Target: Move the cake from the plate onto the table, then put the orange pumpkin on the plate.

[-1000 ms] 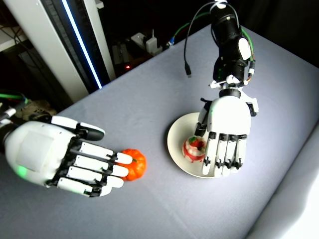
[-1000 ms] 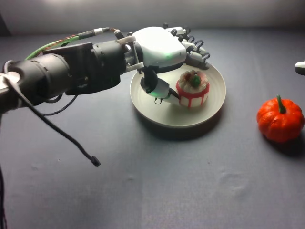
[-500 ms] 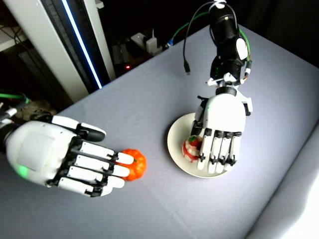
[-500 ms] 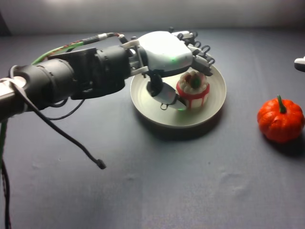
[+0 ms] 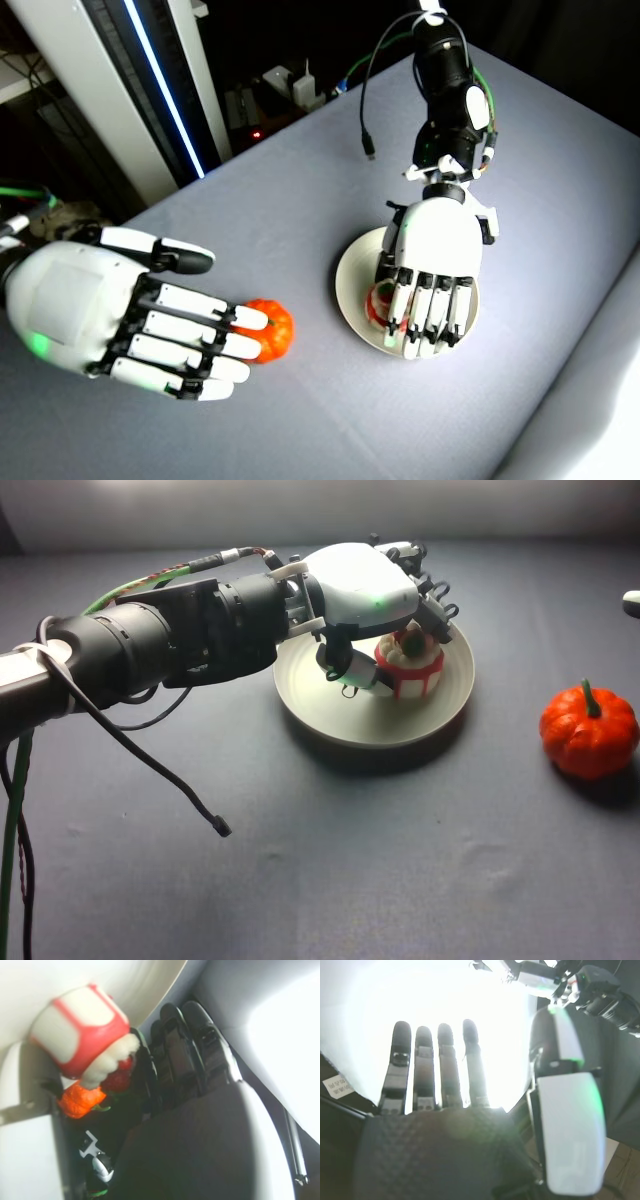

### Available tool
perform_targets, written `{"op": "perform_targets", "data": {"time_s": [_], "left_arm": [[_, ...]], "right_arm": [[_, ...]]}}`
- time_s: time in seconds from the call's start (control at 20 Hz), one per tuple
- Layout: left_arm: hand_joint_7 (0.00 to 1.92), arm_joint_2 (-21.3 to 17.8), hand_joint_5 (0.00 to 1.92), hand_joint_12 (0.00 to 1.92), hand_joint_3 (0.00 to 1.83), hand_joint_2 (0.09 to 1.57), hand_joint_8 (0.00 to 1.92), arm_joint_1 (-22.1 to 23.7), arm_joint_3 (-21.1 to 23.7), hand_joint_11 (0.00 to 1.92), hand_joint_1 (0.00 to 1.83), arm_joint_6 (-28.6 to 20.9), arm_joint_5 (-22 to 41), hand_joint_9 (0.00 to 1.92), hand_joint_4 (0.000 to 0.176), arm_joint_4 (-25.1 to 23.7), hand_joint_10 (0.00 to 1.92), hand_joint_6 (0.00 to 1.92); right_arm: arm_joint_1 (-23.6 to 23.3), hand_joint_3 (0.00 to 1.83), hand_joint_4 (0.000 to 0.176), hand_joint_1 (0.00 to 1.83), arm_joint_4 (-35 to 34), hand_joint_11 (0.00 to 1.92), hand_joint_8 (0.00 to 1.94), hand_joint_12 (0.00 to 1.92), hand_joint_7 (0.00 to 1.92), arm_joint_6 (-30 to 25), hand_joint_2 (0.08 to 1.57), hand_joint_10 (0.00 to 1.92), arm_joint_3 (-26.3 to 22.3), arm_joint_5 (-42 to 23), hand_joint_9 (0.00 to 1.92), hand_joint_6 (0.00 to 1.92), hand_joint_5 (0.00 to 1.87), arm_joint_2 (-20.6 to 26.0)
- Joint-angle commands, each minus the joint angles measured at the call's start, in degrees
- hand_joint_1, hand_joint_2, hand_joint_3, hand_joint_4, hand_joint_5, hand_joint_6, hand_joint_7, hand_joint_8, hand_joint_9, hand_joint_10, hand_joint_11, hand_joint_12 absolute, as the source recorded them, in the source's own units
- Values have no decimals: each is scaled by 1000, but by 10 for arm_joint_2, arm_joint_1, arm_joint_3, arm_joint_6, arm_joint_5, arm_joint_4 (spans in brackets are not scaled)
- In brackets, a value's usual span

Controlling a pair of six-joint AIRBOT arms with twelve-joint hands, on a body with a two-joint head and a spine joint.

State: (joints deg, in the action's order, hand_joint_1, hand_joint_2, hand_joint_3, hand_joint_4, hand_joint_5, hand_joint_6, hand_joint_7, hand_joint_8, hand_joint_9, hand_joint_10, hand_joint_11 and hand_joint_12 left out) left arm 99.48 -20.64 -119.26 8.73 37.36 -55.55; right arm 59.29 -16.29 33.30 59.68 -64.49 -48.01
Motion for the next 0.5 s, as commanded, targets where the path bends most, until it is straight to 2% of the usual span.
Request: {"op": "perform_targets", "data": {"time_s": [0.0,0.05,0.1,0.15,0.2,0.3,0.35,0.4,0.45], "left_arm": [[794,-7,771,1663,7,1181,1171,1,0,521,1196,3,33,755,0,19,1081,881],[710,-9,666,1686,13,1258,1439,-1,2,919,1183,3,33,919,0,18,1478,1335],[663,-13,600,1693,9,1300,1554,-1,5,1031,1168,3,34,988,0,19,1640,1492],[860,-19,648,1789,1,1294,1670,-1,11,1085,1095,3,33,1032,0,19,1787,1483],[920,-23,694,1895,0,1274,1731,-1,15,1059,1096,3,34,1025,0,19,1883,1440],[927,-32,698,1920,0,1273,1772,1,23,1010,1088,3,35,1005,0,20,1919,1455],[894,-41,667,1921,7,1291,1835,1,33,977,1071,3,37,960,0,25,1921,1521],[914,-44,683,1921,2,1284,1832,1,36,1006,1077,3,39,976,0,26,1921,1495],[963,-51,734,1914,0,1256,1717,2,41,1007,1097,3,43,1008,0,31,1864,1404]], "right_arm": [[-7,7,0,760,-8,0,0,353,228,-2,1163,4,1,-77,150,0,358,6],[-7,4,0,776,-8,0,4,423,254,-2,1165,6,1,-77,161,4,366,6],[-7,8,0,796,-8,0,3,440,255,-2,1175,6,1,-77,164,2,361,7],[-7,7,0,802,-8,0,0,444,248,-2,1175,7,0,-77,166,8,376,8],[-7,3,0,787,-9,0,3,504,263,-2,1167,10,0,-77,183,11,393,8],[-7,1,0,771,-10,0,4,546,281,-2,1157,7,0,-77,189,4,390,9],[-7,0,0,771,-10,0,5,628,297,-2,1150,10,-1,-77,204,4,392,9],[-7,0,0,763,-10,0,2,671,299,-2,1147,8,-1,-77,208,3,395,9],[-7,0,0,763,-11,0,2,679,299,-2,1148,9,-1,-76,214,8,406,9]]}}
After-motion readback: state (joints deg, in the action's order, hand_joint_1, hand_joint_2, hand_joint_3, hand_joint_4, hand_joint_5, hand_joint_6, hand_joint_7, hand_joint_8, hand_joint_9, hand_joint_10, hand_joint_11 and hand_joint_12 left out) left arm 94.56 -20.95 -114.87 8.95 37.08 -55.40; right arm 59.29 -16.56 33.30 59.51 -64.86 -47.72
